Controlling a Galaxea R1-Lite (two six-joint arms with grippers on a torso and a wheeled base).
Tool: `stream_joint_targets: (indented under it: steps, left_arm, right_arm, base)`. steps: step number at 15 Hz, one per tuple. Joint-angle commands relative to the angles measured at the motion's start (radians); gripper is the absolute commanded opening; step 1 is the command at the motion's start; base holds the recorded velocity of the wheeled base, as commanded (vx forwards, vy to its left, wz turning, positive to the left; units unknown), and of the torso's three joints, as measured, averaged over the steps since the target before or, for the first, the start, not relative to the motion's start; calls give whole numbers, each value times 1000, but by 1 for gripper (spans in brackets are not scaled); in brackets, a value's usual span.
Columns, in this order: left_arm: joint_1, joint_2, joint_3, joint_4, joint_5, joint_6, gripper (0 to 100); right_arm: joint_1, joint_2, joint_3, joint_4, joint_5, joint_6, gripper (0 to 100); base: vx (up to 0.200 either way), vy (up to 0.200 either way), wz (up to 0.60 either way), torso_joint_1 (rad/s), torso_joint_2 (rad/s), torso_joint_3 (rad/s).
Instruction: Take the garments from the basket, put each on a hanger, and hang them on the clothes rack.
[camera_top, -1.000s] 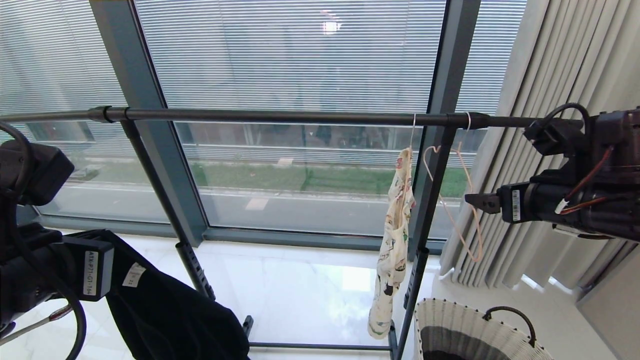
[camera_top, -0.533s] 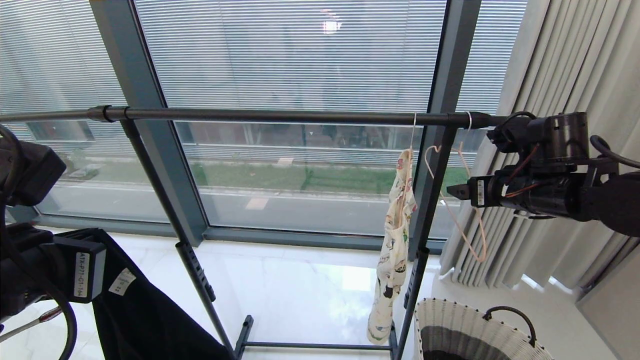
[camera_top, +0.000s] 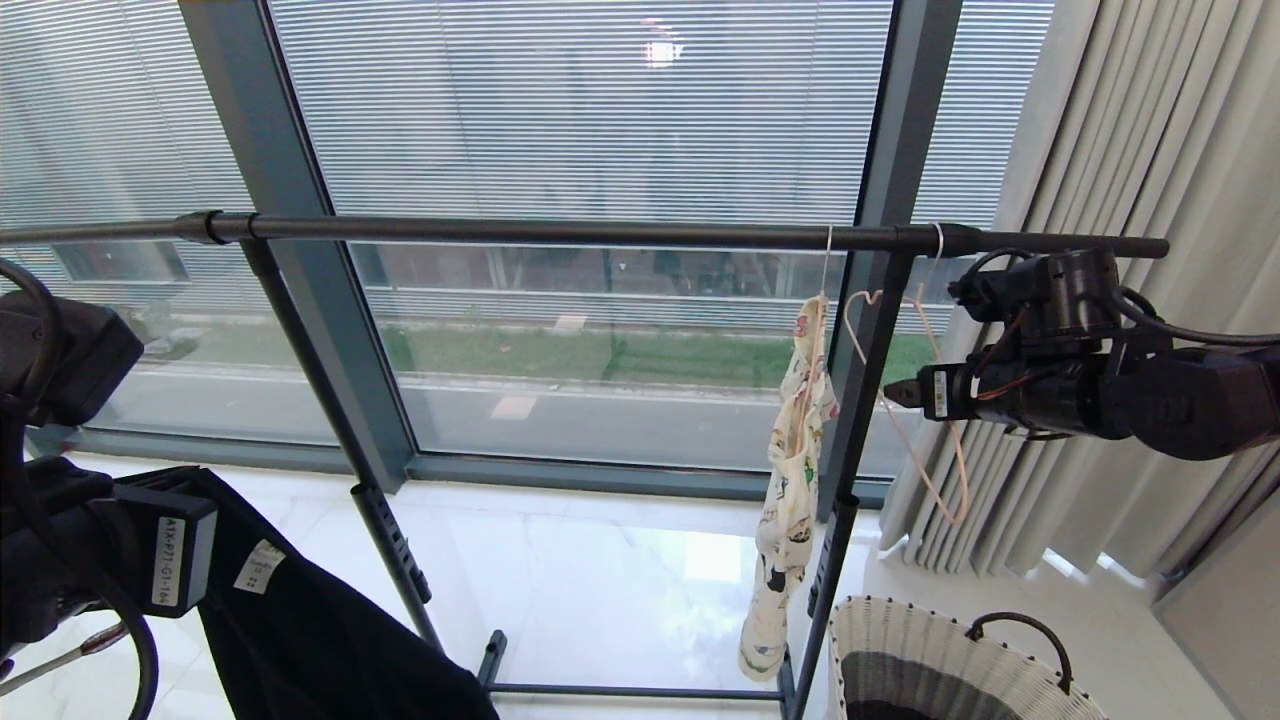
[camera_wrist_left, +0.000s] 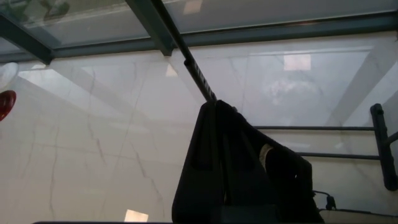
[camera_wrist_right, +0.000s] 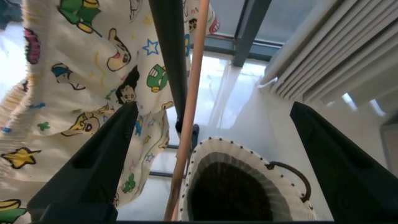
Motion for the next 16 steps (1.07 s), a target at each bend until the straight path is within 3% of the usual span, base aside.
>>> stream_joint_targets:
  steps: [1, 2, 3, 16]
  left_arm:
    - [0, 2, 1, 0, 0, 0, 0]
    - [0, 2, 1, 0, 0, 0, 0]
    - [0, 2, 2, 0, 0, 0, 0]
    - [1, -9, 1, 0, 0, 0, 0]
  right_arm:
    - [-3, 14, -3, 0, 1, 4, 100]
    - [-3, 16, -2, 0, 3, 7, 100]
    - [-1, 17, -3, -3, 3, 9, 0]
    - [2, -23, 3, -17, -11, 16, 0]
  base:
    - [0, 0, 0, 0, 0, 0]
    - [0, 0, 0, 0, 0, 0]
    - [0, 0, 0, 0, 0, 0]
    - [0, 0, 0, 0, 0, 0]
